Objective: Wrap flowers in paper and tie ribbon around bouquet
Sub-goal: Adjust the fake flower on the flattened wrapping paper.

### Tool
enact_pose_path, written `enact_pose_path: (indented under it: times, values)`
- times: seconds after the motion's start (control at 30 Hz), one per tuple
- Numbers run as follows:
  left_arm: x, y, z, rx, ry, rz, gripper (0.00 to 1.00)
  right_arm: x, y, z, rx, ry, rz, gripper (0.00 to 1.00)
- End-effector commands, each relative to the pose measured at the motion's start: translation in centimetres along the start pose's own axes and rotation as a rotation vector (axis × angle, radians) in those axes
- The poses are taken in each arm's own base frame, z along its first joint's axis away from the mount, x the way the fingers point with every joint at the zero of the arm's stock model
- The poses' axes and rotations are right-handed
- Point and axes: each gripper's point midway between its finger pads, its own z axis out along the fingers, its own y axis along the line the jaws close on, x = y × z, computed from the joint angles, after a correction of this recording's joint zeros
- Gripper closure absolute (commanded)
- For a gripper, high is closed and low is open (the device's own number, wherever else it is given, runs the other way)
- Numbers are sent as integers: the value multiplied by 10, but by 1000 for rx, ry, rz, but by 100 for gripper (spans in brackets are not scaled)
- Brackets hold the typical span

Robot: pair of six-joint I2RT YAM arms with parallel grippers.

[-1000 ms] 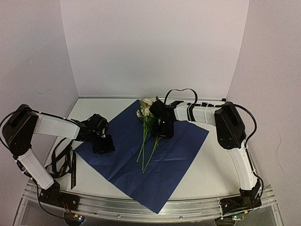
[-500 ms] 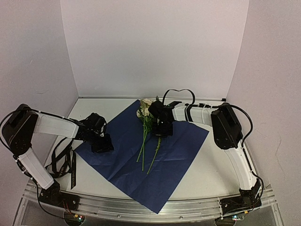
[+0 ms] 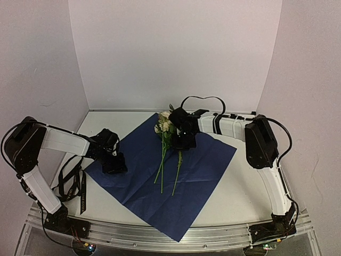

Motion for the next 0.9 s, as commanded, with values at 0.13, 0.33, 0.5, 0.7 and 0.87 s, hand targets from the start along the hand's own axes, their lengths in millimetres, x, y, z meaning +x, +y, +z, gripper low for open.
enact_pose_path:
  times: [0.13,0.33,0.5,0.7,0.87]
  values:
    - [-3,-3,-1,9,8,22,80,-33,41,-16,-152,-53,-72,100]
    - [-3,-2,-2,6,9,26,80,-40,43,9,-168,-47,-40,100]
    - [-5,-3,-4,4,4,32,80,-35,39,21,-155,-29,-71,95]
    - [-9,-5,-6,6,-2,31,80,-36,42,8,-177,-32,-88,62]
    - [-14,-10,-9,11,-14,42,76,-39,42,-23,-198,-51,-80,44]
